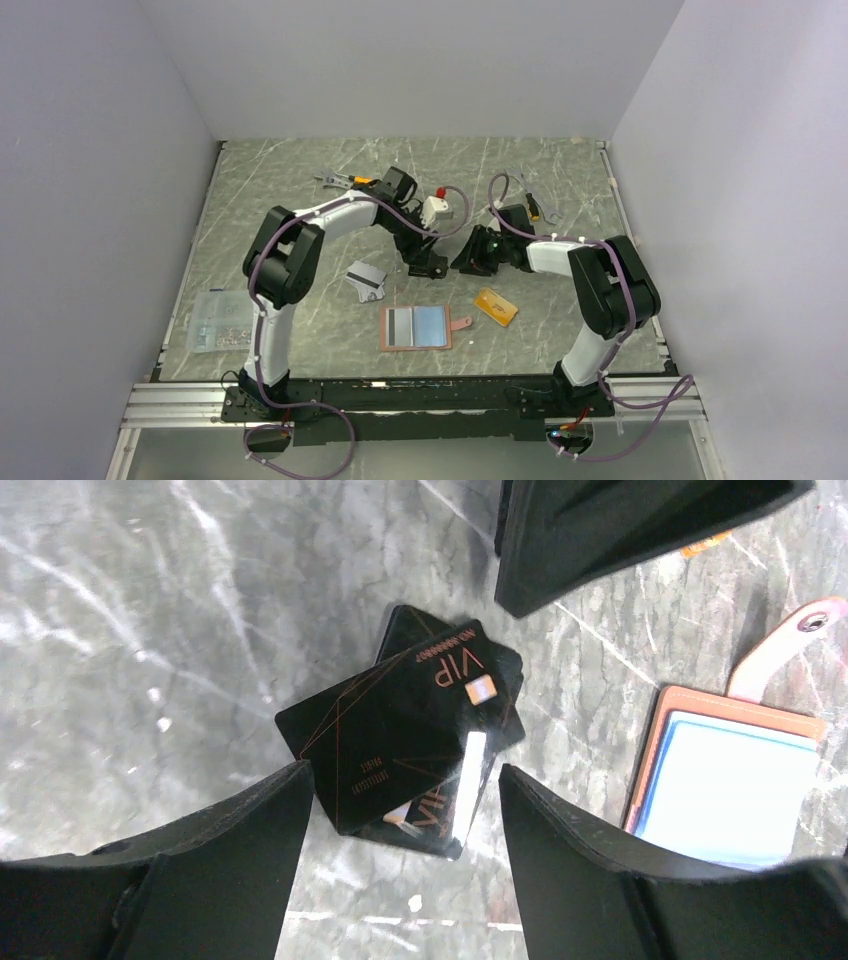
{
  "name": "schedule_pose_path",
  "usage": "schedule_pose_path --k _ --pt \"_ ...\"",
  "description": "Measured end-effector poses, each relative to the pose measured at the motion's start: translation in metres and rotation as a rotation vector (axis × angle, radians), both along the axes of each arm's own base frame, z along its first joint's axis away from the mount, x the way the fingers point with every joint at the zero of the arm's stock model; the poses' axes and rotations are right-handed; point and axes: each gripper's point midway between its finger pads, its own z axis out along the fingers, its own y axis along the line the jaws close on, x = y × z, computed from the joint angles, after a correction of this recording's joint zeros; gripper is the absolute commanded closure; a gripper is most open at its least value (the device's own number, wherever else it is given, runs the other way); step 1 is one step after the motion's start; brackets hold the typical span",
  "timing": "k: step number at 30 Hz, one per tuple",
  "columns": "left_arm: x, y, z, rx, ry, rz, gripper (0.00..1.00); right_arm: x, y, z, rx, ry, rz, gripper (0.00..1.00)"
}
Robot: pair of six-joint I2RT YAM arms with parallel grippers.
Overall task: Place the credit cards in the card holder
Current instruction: Pick up the credit card from the center of the board.
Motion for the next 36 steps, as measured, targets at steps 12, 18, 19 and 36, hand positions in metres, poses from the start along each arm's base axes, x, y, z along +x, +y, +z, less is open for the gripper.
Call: schedule_pose_path --k 12,18,19,36 --pt "0.008 0.015 0.044 -0.026 -0.167 0.024 0.24 0.033 -0.002 0.026 -0.099 -0.080 0.034 0.59" --pt "-0.015 0.033 0.003 0.075 -0.161 -0.024 0.24 0.066 0.011 0.049 -0.094 -0.159 0.085 0.57" --pt "-0.018 0.034 0.000 0.084 -0.164 -0.035 0.24 0.076 0.016 0.051 -0.090 -0.174 0.098 0.57" --pt "-0.025 0.019 -0.015 0.164 -0.349 -0.173 0.25 0.081 0.061 0.006 0.039 -0.078 0.312 0.54"
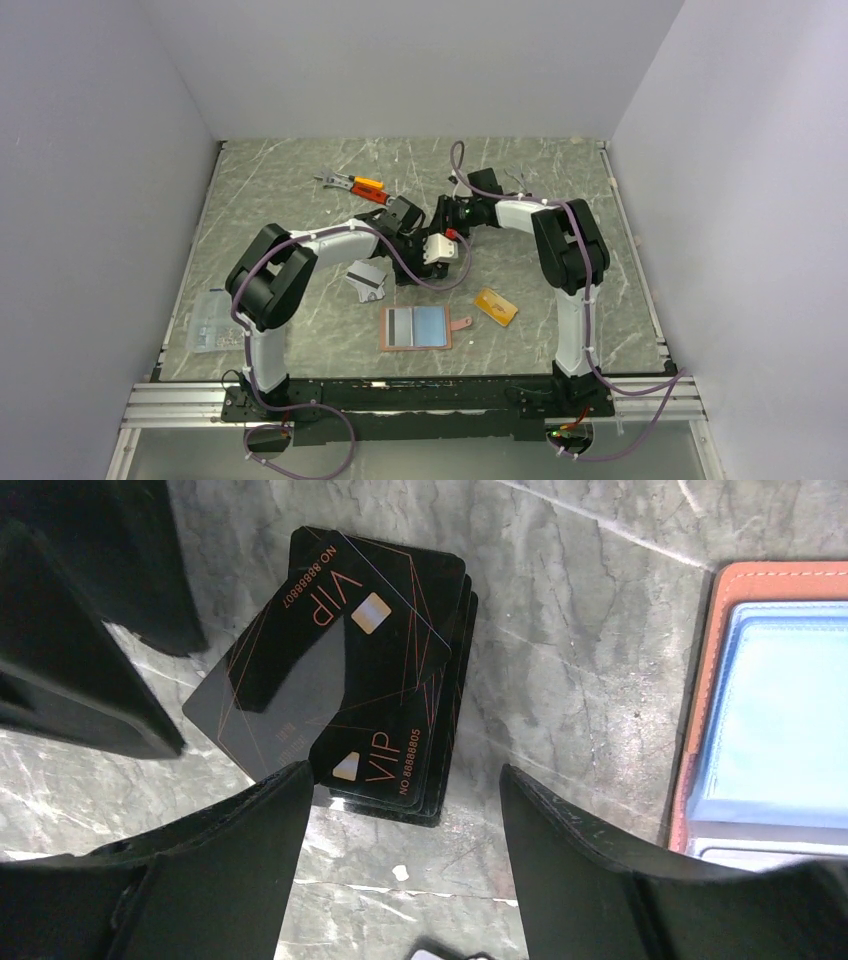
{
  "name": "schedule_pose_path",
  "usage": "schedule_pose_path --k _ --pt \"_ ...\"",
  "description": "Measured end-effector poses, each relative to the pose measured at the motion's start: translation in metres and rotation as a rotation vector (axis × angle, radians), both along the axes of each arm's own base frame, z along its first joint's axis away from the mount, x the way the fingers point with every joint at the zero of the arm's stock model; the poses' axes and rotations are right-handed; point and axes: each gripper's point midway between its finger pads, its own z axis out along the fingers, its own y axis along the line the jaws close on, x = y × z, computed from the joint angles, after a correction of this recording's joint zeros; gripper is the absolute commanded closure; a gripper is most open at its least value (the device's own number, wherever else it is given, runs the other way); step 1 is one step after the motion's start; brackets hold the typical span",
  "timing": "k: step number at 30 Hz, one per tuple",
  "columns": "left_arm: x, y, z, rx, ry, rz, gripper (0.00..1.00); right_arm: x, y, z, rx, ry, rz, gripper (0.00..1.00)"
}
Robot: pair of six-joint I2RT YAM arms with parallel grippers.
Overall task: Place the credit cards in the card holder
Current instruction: Pick up the credit card from the center of the board.
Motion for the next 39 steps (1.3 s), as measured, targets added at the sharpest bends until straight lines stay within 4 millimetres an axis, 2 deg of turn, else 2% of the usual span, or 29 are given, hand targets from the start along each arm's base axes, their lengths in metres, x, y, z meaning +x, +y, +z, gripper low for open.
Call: schedule_pose_path --k 6,13,20,28,34,39 --pt "0.003 0.001 0.001 0.018 -0.019 -0.006 0.26 -0.019 0.006 -0.001 0.075 0.016 0.040 0.55" --pt "0.009 0.003 0.001 0.045 -0.033 0.007 0.26 -0.040 0.003 -0.004 0.134 0.033 0.033 0.64" --pt "0.010 0.002 0.001 0.066 -0.041 0.009 0.27 -0.046 0.001 -0.006 0.200 0.066 -0.006 0.71" --pt "0.011 0.002 0.001 0.075 -0.049 0.013 0.29 -0.046 -0.008 -0.004 0.190 0.065 -0.063 0.67" --pt "0.010 0.002 0.001 0.076 -0.048 0.012 0.37 -0.044 -0.024 0.011 0.132 0.020 -0.134 0.65" --pt "0.010 0.002 0.001 0.075 -0.048 0.011 0.41 -0.054 -0.034 0.016 0.108 0.001 -0.164 0.63"
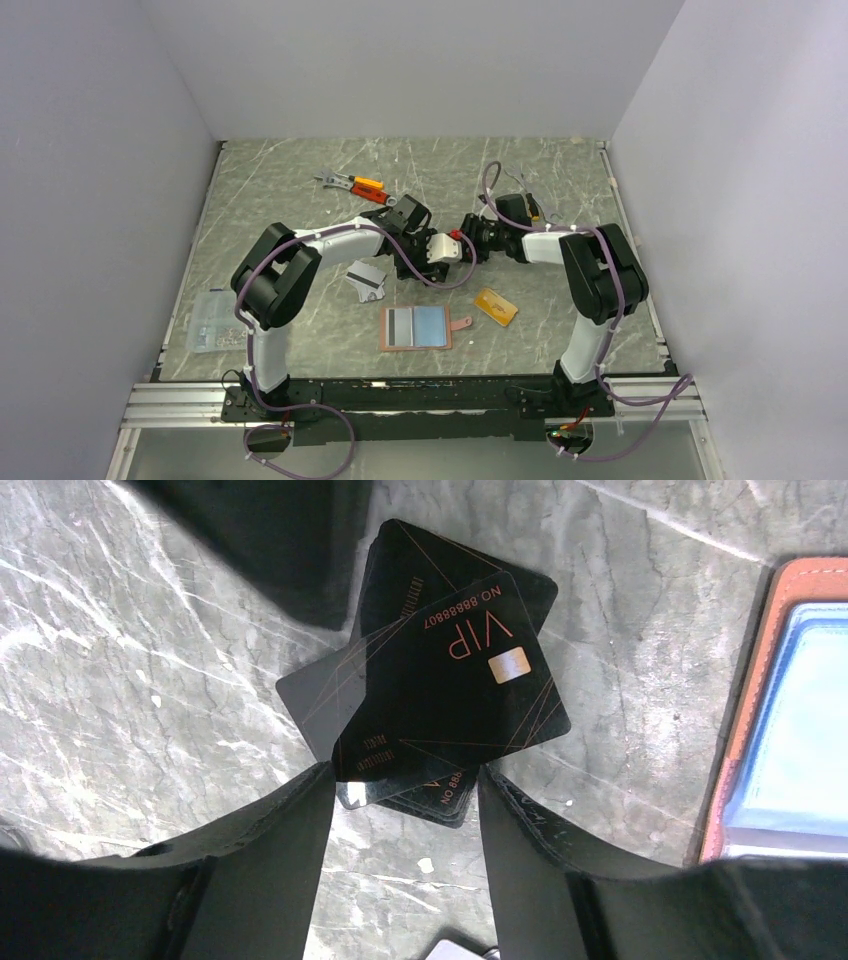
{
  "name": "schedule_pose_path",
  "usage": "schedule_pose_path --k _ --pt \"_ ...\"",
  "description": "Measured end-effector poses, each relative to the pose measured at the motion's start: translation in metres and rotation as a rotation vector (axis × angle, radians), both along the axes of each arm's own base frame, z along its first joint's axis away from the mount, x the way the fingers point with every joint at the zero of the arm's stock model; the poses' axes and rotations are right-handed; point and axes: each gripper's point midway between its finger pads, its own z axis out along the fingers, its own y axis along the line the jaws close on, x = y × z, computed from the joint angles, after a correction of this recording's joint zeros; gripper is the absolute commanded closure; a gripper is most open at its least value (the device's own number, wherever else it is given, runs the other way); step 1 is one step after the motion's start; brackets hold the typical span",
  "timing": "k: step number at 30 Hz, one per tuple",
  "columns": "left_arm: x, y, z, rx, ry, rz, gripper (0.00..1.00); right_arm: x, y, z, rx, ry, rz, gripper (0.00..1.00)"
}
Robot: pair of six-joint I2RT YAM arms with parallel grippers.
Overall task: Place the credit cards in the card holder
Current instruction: Pick up the credit card from the center of the board.
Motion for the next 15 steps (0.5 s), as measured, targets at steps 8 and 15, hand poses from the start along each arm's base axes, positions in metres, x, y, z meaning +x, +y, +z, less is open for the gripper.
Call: schedule_pose_path --k 8,15 --pt "0.000 0.000 0.000 0.000 0.000 0.000 0.42 -0.023 -0.005 -0.020 -0.013 0.074 -0.004 0.62" --pt "0.000 0.000 0.000 0.000 0.001 0.000 0.43 -0.022 0.000 -0.021 -0.002 0.070 0.000 0.62"
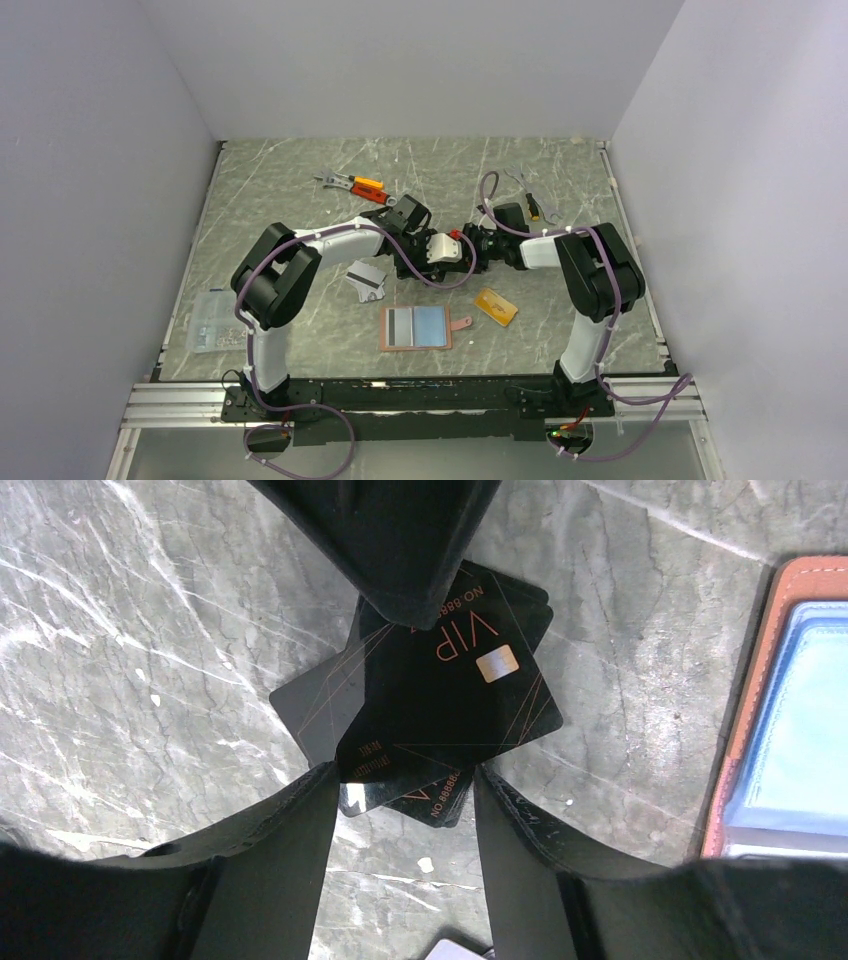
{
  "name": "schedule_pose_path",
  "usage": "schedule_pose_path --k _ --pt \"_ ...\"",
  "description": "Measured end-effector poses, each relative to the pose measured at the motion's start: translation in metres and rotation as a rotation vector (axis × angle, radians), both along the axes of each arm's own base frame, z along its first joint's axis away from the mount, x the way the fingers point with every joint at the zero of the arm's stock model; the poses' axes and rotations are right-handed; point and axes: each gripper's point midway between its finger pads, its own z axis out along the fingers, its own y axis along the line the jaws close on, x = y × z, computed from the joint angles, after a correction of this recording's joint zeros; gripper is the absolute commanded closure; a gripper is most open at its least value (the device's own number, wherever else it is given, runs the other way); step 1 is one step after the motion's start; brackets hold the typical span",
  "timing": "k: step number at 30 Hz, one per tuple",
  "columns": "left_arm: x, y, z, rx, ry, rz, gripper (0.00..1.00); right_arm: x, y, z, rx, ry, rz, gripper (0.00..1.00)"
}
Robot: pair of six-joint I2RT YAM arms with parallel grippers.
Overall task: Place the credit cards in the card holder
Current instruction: Pick up the credit card from the center of the board.
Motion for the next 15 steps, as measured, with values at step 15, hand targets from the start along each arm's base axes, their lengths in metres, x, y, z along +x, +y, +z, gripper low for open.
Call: schedule_pose_path --k 15 --pt "-0.0068 -0.0063 0.0008 -0.016 0.070 -0.004 0.46 -0.0030 0.0087 -0.0013 0.032 0.010 0.017 0.64"
